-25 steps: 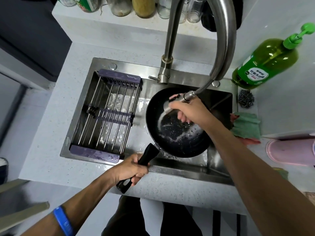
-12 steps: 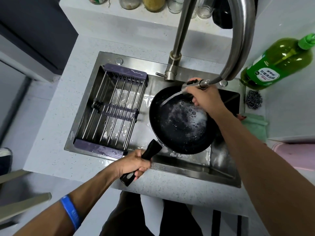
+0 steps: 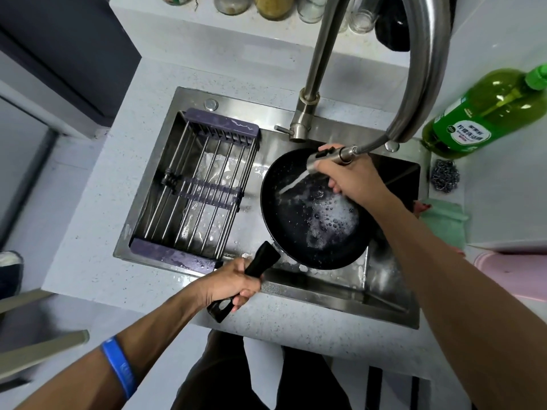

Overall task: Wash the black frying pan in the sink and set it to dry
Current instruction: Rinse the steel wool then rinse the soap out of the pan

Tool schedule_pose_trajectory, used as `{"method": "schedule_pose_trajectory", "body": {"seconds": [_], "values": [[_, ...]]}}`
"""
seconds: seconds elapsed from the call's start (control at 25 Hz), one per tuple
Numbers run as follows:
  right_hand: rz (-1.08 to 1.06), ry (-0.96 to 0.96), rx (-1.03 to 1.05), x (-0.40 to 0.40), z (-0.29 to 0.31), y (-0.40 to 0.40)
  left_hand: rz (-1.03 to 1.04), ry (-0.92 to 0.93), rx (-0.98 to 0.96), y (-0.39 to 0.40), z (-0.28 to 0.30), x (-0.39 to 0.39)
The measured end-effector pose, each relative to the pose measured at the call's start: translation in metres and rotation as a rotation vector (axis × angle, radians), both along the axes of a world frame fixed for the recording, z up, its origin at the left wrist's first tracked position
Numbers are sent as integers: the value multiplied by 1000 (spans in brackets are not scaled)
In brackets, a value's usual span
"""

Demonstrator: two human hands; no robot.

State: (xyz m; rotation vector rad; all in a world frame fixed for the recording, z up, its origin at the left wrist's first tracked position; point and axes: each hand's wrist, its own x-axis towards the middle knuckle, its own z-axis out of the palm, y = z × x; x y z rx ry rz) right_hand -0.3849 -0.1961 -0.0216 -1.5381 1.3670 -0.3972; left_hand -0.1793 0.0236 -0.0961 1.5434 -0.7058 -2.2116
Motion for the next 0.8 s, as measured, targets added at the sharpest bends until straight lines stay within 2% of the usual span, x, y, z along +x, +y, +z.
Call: {"method": "schedule_pose_trajectory", "body": {"seconds": [0.12, 0.28, 0.4, 0.48, 0.6, 0.8], "values": [[-45, -30, -50, -6, 1, -7, -47, -33, -35, 0, 7, -1], [-28, 100, -70, -25, 1, -9, -127, -141, -102, 4, 13, 2], [-56, 154, -73, -46, 10, -2, -170, -303, -151, 5, 23, 0], [-62, 96, -60, -46, 22, 5, -215, -433, -221, 2, 28, 1], [-122, -25, -31, -28, 43, 2, -392, -669, -364, -5, 29, 9], [-133, 72, -28, -26, 63, -5, -619, -999, -528, -11, 33, 10]]}}
